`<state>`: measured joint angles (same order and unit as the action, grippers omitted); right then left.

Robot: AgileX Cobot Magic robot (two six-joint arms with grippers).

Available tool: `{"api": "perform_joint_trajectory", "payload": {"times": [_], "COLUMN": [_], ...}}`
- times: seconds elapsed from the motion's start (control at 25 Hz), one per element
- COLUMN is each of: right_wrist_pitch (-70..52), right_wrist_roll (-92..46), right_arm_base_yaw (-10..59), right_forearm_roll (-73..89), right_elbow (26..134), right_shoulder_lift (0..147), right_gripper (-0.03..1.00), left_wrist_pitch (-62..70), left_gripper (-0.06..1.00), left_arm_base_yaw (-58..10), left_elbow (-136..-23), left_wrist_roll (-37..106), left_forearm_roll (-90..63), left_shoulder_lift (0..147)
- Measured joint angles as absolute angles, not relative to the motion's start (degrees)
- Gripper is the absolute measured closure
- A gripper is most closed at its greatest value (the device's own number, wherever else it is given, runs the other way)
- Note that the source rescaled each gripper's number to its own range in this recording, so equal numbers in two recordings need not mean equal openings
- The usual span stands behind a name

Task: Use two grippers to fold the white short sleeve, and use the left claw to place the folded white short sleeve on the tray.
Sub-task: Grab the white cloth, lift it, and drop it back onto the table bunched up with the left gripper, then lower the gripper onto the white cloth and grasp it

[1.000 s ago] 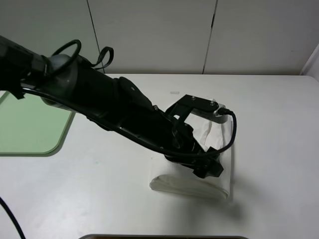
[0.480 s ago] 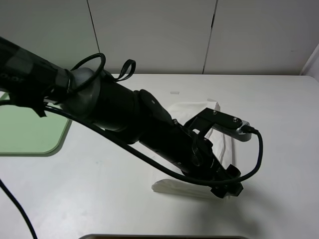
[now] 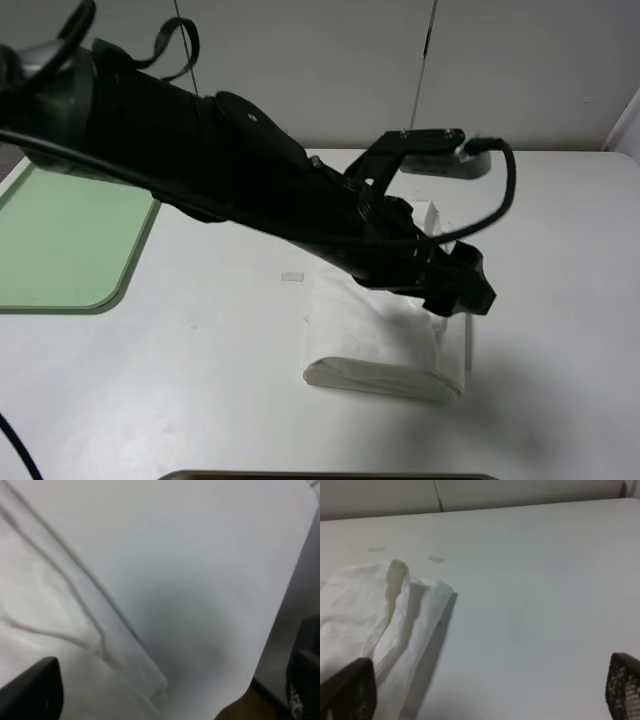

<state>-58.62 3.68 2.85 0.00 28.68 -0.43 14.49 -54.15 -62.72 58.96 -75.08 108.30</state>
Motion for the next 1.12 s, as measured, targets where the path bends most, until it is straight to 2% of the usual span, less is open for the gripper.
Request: {"api": "perform_joint_trajectory", "payload": {"times": [0.16,0.28,0.44,0.76,1.12], "right_wrist_pitch": [-58.62,-58.62,-58.62,-58.62,-58.62], "right_wrist_roll": [3.68,3.68,3.68,3.68,3.68], "right_arm_base_yaw": [2.85,2.85,2.85,2.85,2.85], "right_forearm_roll": [0.00,0.00,0.00,0.00,0.00], "right_elbow": [28.68,28.68,28.68,28.68,28.68], "right_shoulder_lift": [-0.43,-0.43,-0.43,-0.43,-0.43], "right_gripper": [-0.03,-0.03,-0.03,-0.03,-0.03], "left_wrist_pitch": [17.84,18.72,22.14,24.13,23.67], "left_gripper": [0.07,0.07,0.07,0.07,0.07], "left_arm_base_yaw": [-48.52,-46.79,-40.84,-34.62,-32.84], "left_elbow": [-62.64,-62.12,-56.36,-49.96,-48.96], "left_wrist_roll": [52.52,51.33,50.54,50.47,56.36], "left_forearm_roll": [-70.58,-70.18,-69.69,-69.64,-74.49], "left_shoulder_lift": [105.07,105.08,105.08,105.08,110.21]}}
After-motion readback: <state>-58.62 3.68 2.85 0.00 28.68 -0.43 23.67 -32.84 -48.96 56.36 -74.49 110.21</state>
